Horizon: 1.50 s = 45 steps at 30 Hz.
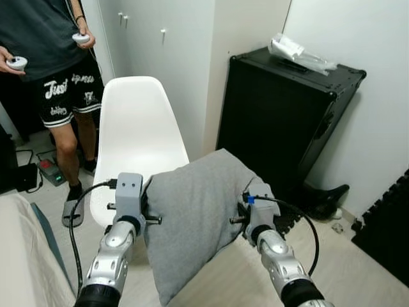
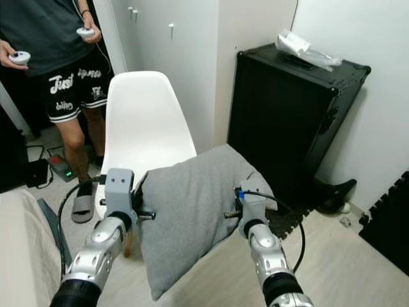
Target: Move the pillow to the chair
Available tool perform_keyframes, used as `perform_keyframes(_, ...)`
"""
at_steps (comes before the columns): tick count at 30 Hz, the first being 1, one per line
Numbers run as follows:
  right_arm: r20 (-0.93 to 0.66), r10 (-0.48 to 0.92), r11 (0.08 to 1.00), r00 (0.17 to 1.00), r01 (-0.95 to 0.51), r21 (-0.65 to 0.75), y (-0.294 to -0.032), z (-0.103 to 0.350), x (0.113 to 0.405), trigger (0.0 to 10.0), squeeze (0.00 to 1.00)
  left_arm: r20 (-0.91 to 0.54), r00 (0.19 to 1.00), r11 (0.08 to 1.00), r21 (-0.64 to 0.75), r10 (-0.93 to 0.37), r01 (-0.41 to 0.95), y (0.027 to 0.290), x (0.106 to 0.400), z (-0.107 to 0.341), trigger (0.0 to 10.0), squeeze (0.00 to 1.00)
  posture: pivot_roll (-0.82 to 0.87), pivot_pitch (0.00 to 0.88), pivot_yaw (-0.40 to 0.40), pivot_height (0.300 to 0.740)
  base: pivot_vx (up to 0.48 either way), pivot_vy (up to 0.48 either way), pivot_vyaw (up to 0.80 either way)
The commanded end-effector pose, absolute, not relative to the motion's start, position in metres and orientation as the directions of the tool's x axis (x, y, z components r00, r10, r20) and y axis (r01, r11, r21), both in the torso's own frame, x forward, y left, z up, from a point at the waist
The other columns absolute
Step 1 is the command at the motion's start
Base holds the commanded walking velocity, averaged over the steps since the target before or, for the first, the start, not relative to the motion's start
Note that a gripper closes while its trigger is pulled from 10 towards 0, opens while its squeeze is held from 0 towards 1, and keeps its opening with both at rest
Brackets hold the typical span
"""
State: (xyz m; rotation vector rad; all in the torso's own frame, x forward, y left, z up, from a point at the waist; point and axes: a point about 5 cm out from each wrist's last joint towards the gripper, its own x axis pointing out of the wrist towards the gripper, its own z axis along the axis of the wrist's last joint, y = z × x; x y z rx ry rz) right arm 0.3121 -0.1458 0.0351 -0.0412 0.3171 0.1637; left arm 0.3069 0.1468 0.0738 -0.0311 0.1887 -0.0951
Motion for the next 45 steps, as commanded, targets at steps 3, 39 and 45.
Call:
perform_keyframes(3, -0.305, 0.214, 0.974, 0.928, -0.227, -0.007, -0.1327, 0.0377, 0.3137, 10.0, 0.0, -0.137, 0.984, 0.993, -0.053, -0.112, 0.105, 0.1421, 0.3086, 0.0826, 10.0, 0.0, -0.02, 0.038, -0.045, 0.74, 0.322, 0.0, 0.0)
perform_keyframes(39, -0.325, 0.227, 0.97, 0.918, -0.242, -0.009, -0.1343, 0.0362, 0.3139, 10.0, 0.0, -0.142, 0.984, 0.994, -0.039, -0.109, 0.104, 0.1386, 0.3084, 0.0827, 10.0, 0.0, -0.02, 0.04, -0.052, 0.74, 0.302, 0.0, -0.1)
perform_keyframes(45, -0.322, 0.228, 0.97, 0.919, -0.243, -0.007, -0.1344, 0.037, 0.3145, 10.0, 0.0, -0.149, 0.984, 0.995, -0.037, -0.099, 0.094, 0.1383, 0.309, 0.0817, 10.0, 0.0, -0.02, 0.036, -0.054, 0.74, 0.0, 0.0, 0.0)
